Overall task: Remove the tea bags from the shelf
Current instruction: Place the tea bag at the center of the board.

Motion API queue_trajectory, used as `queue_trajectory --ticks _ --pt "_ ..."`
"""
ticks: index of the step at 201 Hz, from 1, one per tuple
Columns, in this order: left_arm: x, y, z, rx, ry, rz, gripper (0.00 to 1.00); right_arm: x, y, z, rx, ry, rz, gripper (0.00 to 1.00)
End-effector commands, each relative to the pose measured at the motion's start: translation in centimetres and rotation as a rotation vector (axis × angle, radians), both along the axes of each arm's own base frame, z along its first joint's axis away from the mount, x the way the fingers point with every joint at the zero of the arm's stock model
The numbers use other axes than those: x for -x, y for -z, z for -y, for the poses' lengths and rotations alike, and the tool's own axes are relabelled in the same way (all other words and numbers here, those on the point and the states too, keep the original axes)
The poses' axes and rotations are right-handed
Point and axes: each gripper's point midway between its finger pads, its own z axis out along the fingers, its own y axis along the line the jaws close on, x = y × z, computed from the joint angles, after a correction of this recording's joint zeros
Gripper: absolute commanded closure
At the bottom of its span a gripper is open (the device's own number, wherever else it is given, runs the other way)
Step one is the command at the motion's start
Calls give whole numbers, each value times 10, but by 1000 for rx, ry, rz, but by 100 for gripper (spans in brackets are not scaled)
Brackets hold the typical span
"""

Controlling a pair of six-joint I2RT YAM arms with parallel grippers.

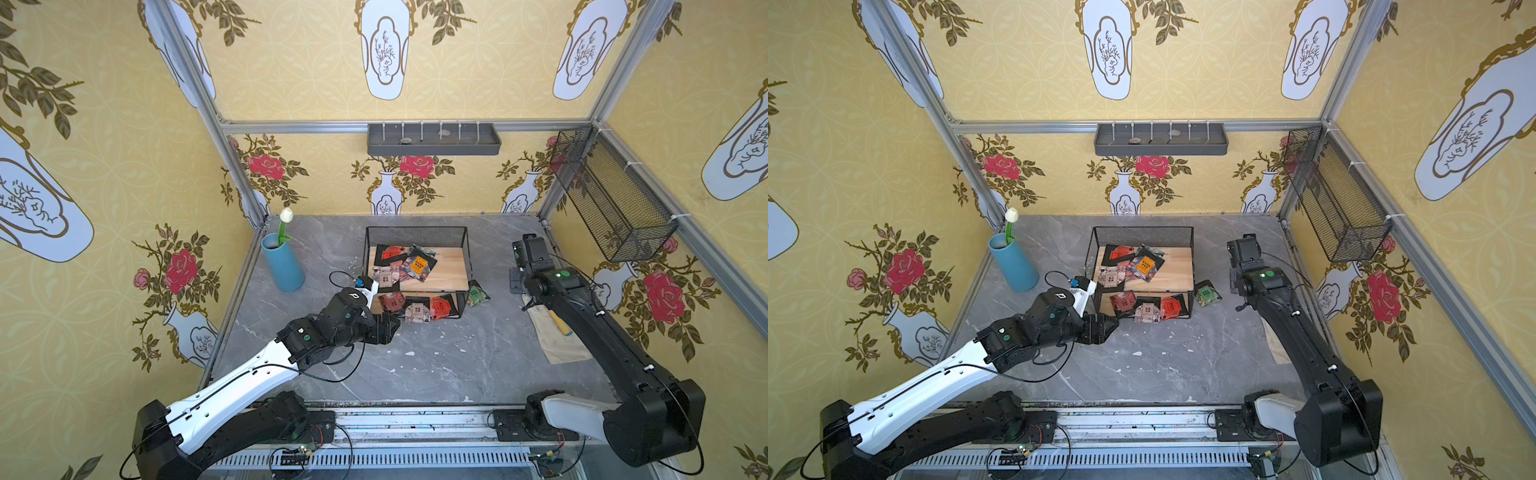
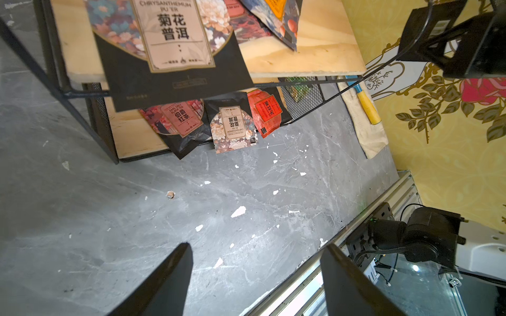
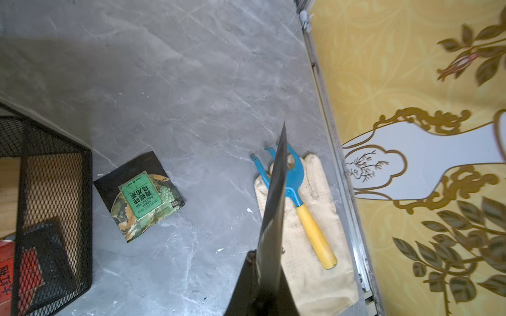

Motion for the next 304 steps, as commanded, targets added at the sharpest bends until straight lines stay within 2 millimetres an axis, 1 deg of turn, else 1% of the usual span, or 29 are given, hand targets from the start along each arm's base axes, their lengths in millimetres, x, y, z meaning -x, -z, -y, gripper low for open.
queue_trajectory --ticks 1,19,46,78,98,128,145,178,211,257,274,283,291,304 --pt "0 0 4 18 10 5 17 -17 14 -10 -81 8 20 91" --pt "0 0 4 19 10 5 17 -22 34 -11 -93 24 -16 91" --pt "0 1 2 19 5 4 17 -29 56 -16 -118 30 -45 91" --pt "1 3 0 18 -2 3 17 -35 84 -17 -116 47 -96 91" --pt "1 4 -1 15 -5 4 17 -38 98 -19 -125 51 -120 90" --pt "1 4 -2 14 -8 4 17 -44 112 -24 -139 49 -145 89" --pt "1 6 -2 11 -9 2 17 -46 119 -26 -144 47 -161 88" --pt "0 7 -2 8 -15 1 17 -47 131 -29 -149 44 -186 84" --pt "0 7 -2 7 -15 0 17 -47 139 -31 -161 45 -197 80" --pt "0 7 -2 7 -16 -2 17 -47 141 -35 -168 32 -201 72" --pt "0 7 -2 7 -18 -2 17 -48 138 -36 -174 26 -195 70" --pt "0 7 -2 8 -18 -4 17 -48 138 -37 -175 24 -195 67" --pt "0 7 -2 9 -18 -3 17 -48 136 -37 -177 24 -191 62" --pt "0 7 -2 10 -17 -4 17 -48 135 -38 -178 20 -189 60"
